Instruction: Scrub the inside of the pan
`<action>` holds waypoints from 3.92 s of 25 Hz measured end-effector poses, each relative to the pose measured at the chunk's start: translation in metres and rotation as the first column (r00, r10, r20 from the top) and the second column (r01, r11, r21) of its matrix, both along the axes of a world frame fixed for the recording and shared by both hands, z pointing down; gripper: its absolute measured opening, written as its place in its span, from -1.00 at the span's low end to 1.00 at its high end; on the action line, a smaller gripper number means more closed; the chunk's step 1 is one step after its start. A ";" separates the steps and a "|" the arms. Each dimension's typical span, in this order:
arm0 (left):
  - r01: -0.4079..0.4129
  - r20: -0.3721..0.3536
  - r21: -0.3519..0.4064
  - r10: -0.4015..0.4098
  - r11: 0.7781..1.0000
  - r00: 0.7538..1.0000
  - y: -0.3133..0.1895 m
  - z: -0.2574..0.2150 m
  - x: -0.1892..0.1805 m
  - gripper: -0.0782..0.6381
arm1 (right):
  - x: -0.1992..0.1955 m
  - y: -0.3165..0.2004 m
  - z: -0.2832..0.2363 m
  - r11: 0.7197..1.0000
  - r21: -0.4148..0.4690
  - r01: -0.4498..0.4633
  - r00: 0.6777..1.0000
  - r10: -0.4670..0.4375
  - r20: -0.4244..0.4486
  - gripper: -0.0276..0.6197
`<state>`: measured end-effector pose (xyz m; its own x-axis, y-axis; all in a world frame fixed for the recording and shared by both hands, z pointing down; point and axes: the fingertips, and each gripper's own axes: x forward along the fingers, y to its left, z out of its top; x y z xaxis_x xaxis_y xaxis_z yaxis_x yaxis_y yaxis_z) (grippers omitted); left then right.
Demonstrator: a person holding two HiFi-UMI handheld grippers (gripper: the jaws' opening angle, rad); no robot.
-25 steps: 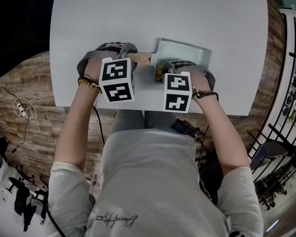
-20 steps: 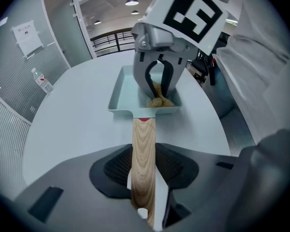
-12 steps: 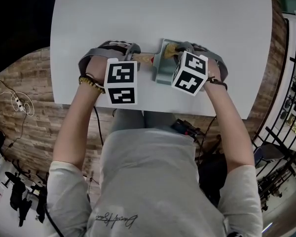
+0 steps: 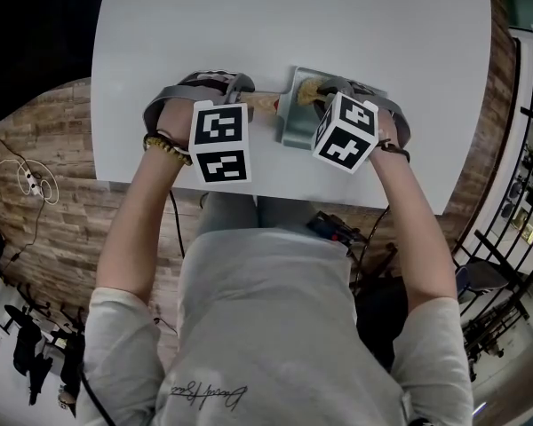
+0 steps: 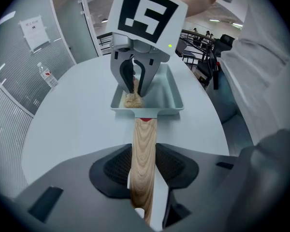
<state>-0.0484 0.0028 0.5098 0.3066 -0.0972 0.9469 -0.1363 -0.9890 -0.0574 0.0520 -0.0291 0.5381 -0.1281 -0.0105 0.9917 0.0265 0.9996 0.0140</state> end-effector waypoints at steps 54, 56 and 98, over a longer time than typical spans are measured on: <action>-0.005 0.023 -0.048 0.006 0.999 1.000 -0.006 0.004 -0.004 -0.35 | 0.029 0.043 0.001 0.992 -0.122 -0.011 1.000 0.011 0.001 -0.70; -0.002 0.021 -0.049 0.003 0.999 1.000 -0.008 0.004 -0.005 -0.34 | 0.032 0.052 0.001 0.985 -0.174 -0.003 1.000 0.000 -0.015 -0.70; 0.038 0.010 -0.102 -0.037 0.994 0.999 -0.005 0.005 -0.004 -0.35 | 0.054 0.033 0.003 0.989 -0.147 0.006 1.000 -0.008 -0.016 -0.70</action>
<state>-0.0519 -0.0018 0.5148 0.2966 -0.0108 0.9549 -0.1732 -0.9840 0.0427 0.1064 0.0039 0.5406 -0.1113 0.1367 0.9843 0.0325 0.9905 -0.1339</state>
